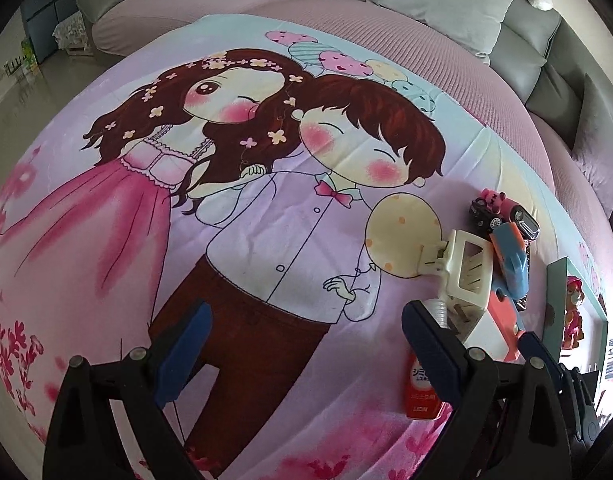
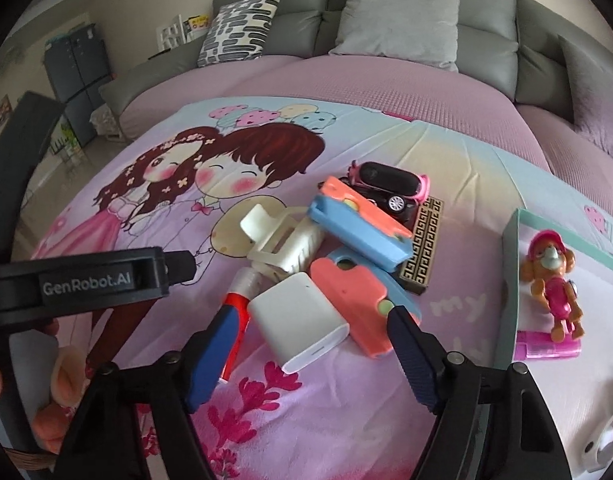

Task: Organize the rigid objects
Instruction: 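Move the right tool to the white power adapter while the left tool approaches the red glue bottle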

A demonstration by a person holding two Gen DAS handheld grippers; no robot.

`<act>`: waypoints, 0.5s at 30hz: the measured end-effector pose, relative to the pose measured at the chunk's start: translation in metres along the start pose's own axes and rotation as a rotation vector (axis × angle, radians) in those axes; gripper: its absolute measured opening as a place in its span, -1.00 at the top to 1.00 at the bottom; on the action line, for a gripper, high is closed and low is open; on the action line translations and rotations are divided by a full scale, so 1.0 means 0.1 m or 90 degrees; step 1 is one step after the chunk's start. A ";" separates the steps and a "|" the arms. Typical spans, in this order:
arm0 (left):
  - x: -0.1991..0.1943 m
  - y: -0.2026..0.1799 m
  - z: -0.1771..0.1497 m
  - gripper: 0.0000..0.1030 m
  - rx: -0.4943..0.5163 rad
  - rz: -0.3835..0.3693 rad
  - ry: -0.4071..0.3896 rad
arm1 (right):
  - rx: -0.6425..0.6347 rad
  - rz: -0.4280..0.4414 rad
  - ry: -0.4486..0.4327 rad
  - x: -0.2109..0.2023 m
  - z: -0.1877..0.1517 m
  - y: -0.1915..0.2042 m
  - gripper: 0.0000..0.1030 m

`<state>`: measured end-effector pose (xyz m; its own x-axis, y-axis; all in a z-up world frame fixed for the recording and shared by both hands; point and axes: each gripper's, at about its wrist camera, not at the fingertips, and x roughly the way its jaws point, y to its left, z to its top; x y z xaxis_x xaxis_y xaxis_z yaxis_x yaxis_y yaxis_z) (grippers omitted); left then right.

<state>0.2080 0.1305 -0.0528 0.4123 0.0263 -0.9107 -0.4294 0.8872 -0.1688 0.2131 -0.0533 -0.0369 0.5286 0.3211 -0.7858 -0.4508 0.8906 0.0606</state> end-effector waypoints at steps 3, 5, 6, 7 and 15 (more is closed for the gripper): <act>0.02 0.02 0.01 -0.86 -0.006 -0.002 0.003 | -0.018 0.000 -0.004 0.00 0.00 0.06 -0.36; 0.03 0.03 0.01 -0.86 -0.009 -0.001 0.004 | -0.031 0.006 -0.005 0.00 0.00 0.10 -0.27; 0.03 0.04 0.01 -0.86 -0.010 -0.001 0.004 | -0.035 0.007 -0.002 0.00 0.00 0.12 -0.23; 0.03 0.04 0.01 -0.86 -0.009 0.000 0.004 | -0.039 0.006 0.001 0.01 0.00 0.14 -0.22; -0.01 0.04 -0.01 -0.86 -0.004 -0.001 0.005 | 0.001 0.041 0.030 0.09 -0.04 0.09 -0.10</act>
<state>0.2048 0.1338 -0.0534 0.4069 0.0219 -0.9132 -0.4334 0.8847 -0.1718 0.2109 -0.0435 -0.0453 0.4647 0.3624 -0.8079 -0.4815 0.8691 0.1129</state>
